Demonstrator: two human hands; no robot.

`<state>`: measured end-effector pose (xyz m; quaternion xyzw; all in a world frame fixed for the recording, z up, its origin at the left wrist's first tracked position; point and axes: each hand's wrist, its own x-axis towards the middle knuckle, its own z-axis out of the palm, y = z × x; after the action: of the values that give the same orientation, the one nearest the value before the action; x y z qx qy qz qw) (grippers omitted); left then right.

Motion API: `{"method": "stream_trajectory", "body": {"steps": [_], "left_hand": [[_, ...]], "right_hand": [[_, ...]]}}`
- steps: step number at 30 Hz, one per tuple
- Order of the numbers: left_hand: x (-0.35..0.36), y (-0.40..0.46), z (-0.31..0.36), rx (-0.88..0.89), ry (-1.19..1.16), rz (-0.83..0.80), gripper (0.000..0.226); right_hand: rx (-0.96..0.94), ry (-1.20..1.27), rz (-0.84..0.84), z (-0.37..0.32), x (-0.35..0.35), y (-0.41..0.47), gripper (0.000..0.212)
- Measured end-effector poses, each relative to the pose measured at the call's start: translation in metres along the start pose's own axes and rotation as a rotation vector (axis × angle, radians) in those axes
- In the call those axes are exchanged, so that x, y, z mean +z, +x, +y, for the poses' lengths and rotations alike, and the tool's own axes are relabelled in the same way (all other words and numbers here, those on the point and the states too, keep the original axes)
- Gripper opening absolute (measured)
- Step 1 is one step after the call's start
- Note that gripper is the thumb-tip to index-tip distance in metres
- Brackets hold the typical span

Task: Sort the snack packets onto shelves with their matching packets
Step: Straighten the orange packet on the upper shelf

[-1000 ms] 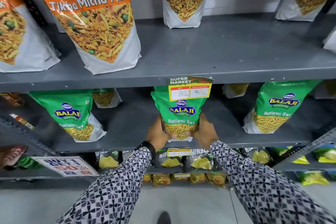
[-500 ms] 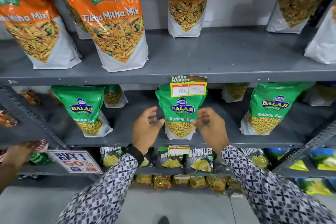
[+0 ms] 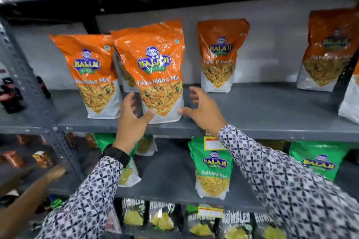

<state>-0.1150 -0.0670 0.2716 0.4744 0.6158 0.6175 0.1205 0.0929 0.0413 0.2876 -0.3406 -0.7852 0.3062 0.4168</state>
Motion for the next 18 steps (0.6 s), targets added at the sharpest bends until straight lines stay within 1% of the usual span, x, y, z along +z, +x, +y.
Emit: {"method": "stream_trajectory", "body": {"steps": [1, 2, 4, 6, 10, 12, 15, 18], "left_hand": [[-0.001, 0.006, -0.002, -0.003, -0.028, -0.059, 0.084], [-0.001, 0.012, -0.003, 0.0, -0.054, -0.112, 0.084], [0.0, 0.019, -0.006, 0.01, -0.072, -0.178, 0.078], [0.003, 0.023, -0.008, 0.021, -0.078, -0.197, 0.072], [0.018, 0.026, -0.004, 0.049, -0.079, -0.251, 0.069], [0.031, 0.027, -0.001, 0.057, -0.075, -0.29, 0.067], [0.059, 0.028, 0.004, 0.069, -0.063, -0.34, 0.062], [0.089, 0.025, 0.007, 0.075, -0.096, -0.388, 0.059]], "right_hand": [[0.037, 0.009, -0.064, 0.001, 0.004, 0.011, 0.095], [0.06, 0.031, -0.114, 0.001, 0.008, 0.02, 0.1], [0.066, 0.085, -0.155, 0.005, 0.016, 0.034, 0.095], [0.054, 0.109, -0.14, 0.011, 0.021, 0.039, 0.085], [0.049, 0.129, -0.081, 0.022, 0.006, 0.034, 0.07], [0.057, 0.13, -0.057, 0.029, -0.008, 0.027, 0.068], [0.078, 0.133, -0.01, 0.042, -0.035, 0.016, 0.072], [0.098, 0.132, 0.049, 0.053, -0.061, 0.003, 0.07]]}}
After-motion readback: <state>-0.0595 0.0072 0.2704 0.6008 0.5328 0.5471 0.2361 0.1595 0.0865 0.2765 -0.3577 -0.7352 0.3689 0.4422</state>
